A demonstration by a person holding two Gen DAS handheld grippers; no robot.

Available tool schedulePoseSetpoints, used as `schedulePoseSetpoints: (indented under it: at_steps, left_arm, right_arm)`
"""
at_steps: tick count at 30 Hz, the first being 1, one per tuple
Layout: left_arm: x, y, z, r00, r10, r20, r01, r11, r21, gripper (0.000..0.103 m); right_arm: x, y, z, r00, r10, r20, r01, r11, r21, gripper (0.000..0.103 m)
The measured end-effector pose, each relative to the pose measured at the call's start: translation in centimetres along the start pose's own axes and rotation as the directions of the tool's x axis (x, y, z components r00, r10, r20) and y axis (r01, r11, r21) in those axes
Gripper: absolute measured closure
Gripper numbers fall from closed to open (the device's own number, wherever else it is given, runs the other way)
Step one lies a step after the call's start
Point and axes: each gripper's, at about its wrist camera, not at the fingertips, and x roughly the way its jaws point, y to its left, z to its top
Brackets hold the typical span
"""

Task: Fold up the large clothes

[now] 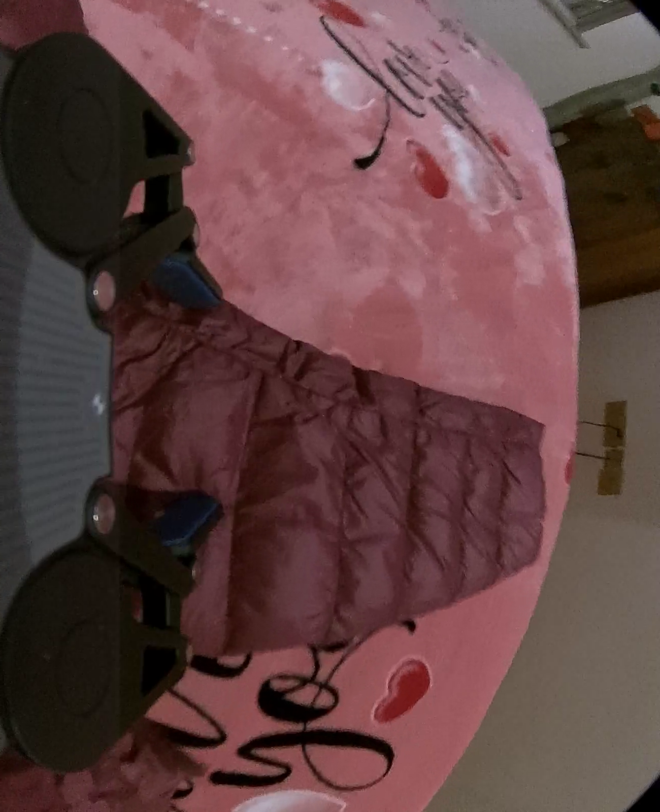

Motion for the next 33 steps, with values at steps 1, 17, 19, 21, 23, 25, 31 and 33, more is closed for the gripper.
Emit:
schedulePoseSetpoints:
  at_steps: [1,17,19,21,23,25,31,33]
  left_arm:
    - [0.4,0.2,0.1,1.0,0.0,-0.003,0.0,1.0,-0.005,0.008]
    - [1.6,0.0,-0.7,0.996,-0.091,0.003,0.091,0.99,-0.106,0.024]
    - [1.2,-0.1,-1.0,0.995,-0.096,0.013,0.097,0.988,-0.116,0.032]
    - [0.8,-0.4,-1.3,0.994,-0.103,0.025,0.106,0.987,-0.121,0.043]
    - [0.3,-0.8,-1.7,0.994,-0.103,0.036,0.107,0.987,-0.121,0.055]
    - [-0.2,-1.3,-2.0,0.994,-0.097,0.042,0.101,0.988,-0.118,0.063]
    - [-2.1,-3.0,-3.0,0.995,-0.069,0.066,0.075,0.993,-0.086,0.092]
    - [-2.8,-3.4,-3.4,0.995,-0.054,0.079,0.06,0.995,-0.083,0.094]
  right_arm:
    - [0.0,0.0,0.0,1.0,0.001,-0.001,-0.001,1.0,-0.001,0.0]
    - [0.7,1.0,0.2,1.0,-0.007,-0.017,0.007,1.0,-0.026,0.0]
    - [0.9,1.1,0.2,1.0,-0.006,-0.02,0.006,0.999,-0.032,0.0]
    - [1.0,1.2,0.2,1.0,-0.004,-0.02,0.003,0.999,-0.039,0.0]
    - [1.2,1.4,0.2,1.0,-0.004,-0.02,0.003,0.999,-0.044,0.0]
    - [1.3,1.6,0.3,1.0,-0.005,-0.019,0.004,0.999,-0.05,0.0]
    - [2.2,2.4,0.6,1.0,-0.019,-0.015,0.018,0.996,-0.087,0.0]
    - [2.6,2.6,0.6,1.0,-0.021,-0.015,0.02,0.996,-0.092,0.0]
